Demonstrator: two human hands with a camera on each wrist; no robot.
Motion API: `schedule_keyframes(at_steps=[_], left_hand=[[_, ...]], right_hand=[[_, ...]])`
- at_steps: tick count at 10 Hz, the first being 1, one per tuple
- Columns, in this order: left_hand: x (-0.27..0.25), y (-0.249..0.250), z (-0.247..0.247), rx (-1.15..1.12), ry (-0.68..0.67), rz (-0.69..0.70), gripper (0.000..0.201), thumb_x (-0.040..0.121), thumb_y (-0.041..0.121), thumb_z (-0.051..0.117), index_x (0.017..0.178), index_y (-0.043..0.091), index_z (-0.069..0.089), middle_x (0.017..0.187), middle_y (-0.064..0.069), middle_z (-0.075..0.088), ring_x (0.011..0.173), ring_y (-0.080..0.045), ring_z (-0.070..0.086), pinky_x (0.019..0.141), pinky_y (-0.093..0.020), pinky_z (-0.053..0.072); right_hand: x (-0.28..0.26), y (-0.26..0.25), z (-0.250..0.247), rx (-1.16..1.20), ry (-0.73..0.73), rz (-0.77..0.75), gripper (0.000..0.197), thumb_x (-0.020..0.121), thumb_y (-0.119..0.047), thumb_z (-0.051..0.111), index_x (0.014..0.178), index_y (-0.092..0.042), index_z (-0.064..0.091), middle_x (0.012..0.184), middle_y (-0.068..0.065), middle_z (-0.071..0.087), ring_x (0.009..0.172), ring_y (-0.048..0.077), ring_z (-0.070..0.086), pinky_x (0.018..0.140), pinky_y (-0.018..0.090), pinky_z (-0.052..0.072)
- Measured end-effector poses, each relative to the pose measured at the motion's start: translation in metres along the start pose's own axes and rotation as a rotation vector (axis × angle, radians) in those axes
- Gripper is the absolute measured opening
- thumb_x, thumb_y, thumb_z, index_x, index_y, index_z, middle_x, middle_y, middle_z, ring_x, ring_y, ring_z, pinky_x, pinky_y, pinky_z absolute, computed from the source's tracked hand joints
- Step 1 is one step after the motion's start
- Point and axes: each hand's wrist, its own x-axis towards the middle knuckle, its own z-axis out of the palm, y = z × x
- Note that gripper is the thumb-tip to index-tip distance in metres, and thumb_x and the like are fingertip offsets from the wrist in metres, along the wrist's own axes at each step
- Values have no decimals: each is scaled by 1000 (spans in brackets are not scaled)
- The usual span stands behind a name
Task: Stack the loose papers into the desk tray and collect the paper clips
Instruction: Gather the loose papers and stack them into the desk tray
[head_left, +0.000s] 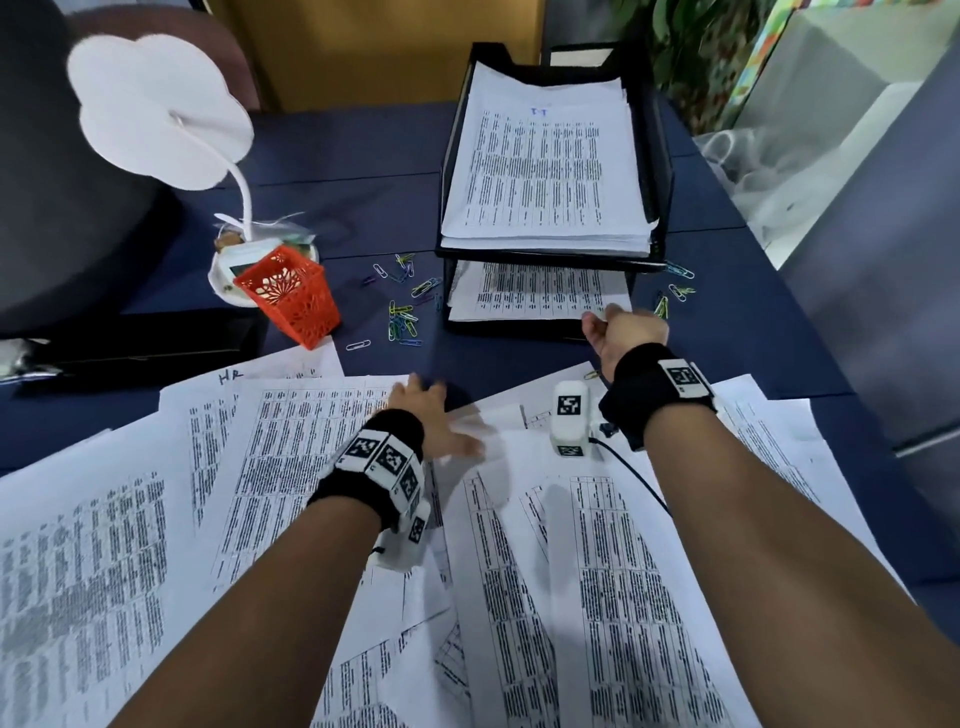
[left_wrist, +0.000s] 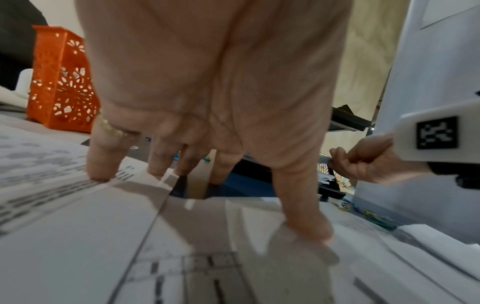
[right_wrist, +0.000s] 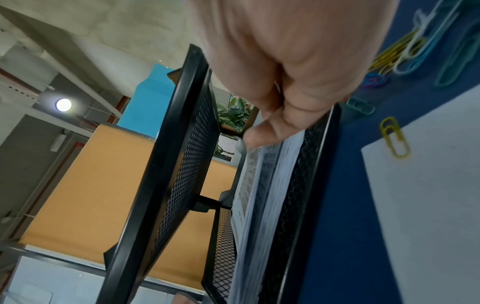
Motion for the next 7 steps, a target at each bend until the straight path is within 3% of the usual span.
schedule_keyframes(at_steps=[1,2,3,4,5,6,7], left_hand=[[0,-2,5,30,34,6,118,58,63,76,149,17,16,155,-15,12,140,-36,17,108,-52,33],[-2,0,7,33,47,-3,117,59,61,77,149,20,14,157,-12,7,142,-34,13,108,-54,32],[-4,1,7,15,53,-13,117,60,59,78,150,21,14,157,-11,7,143,-33,12,109,-55,31],[-6,2,6,8,51,-20,117,60,58,78,150,21,13,158,-10,6,144,-32,10,109,-56,30],[-7,3,4,9,45,-28,117,60,57,78,150,21,13,158,-10,5,144,-32,10,110,-56,29],[-10,4,3,7,44,-33,115,59,58,78,149,21,16,157,-10,8,143,-32,14,110,-54,30],[-19,12,1,36,73,-24,108,64,52,77,148,22,17,156,-10,13,142,-32,17,111,-53,26]], right_hand=[[8,0,7,21,11,28,38,95,7,43,133,1,39,99,23,54,51,19,60,44,22,52],[10,-7,8,-368,12,51,30,103,-16,32,122,-18,55,121,-6,52,100,9,56,68,3,46],[32,2,2,-1049,-121,-191,46,103,-21,22,148,-31,23,153,-14,26,133,9,37,106,18,37],[49,2,2,-209,-195,143,44,100,-4,30,143,-7,28,148,11,38,111,14,53,75,18,53],[34,-1,-6,-218,-158,86,42,99,-2,33,141,1,32,141,18,44,117,24,57,64,22,54],[21,-5,-19,-238,-121,67,41,98,-2,36,138,6,36,136,23,49,121,32,55,67,26,54],[6,-3,-40,-379,-115,47,38,96,0,39,133,9,41,133,27,50,119,35,56,83,34,55]])
